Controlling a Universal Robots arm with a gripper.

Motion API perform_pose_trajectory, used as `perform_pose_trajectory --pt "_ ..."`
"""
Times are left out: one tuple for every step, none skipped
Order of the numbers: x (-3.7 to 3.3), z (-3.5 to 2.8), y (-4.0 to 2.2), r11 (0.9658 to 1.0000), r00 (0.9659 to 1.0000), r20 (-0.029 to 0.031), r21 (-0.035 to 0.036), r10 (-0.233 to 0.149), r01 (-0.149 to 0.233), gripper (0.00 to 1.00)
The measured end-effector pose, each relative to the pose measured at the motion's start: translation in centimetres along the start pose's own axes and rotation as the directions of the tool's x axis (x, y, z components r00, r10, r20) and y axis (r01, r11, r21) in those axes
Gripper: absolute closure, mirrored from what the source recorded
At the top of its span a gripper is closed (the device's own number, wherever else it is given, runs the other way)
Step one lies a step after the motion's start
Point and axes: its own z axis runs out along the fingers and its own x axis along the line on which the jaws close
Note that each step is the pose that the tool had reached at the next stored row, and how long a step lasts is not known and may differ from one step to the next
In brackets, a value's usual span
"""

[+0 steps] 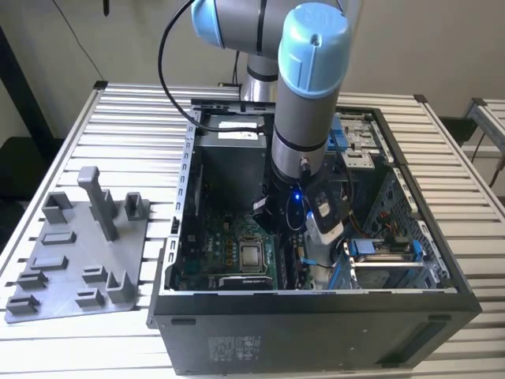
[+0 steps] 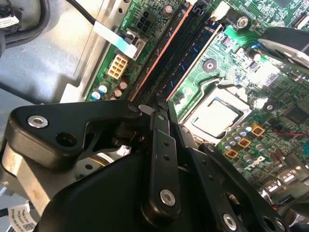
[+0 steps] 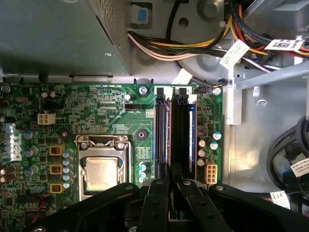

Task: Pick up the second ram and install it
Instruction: 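Insert the second ram into the second slot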

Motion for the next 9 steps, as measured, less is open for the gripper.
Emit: perform_pose_trajectory --pt "0.0 0.01 0.0 1.0 1.0 0.0001 -0.0001 0.0 0.0 0.86" --pt "0.0 0.03 0.0 1.0 1.0 0.0 -0.0001 0.0 0.0 0.85" --pt "0.0 0.03 0.0 1.0 1.0 0.0 0.0 0.0 0.0 0.85" --pt "0.0 0.04 0.0 1.0 1.0 0.0 -0.0001 0.0 0.0 0.85" --pt "0.0 0.05 0.0 1.0 1.0 0.0 -0.0001 0.0 0.0 0.78" --pt "0.0 0.06 0.0 1.0 1.0 0.0001 -0.0001 0.0 0.0 0.78" --pt "0.0 0.02 0.0 1.0 1.0 0.0 0.0001 0.0 0.0 0.78" --pt "-0.01 -0.27 0.01 1.0 1.0 -0.0003 -0.0004 0.0 0.0 0.78" --pt "-0.02 -0.72 0.04 1.0 1.0 -0.0005 -0.0003 0.0 0.0 0.78"
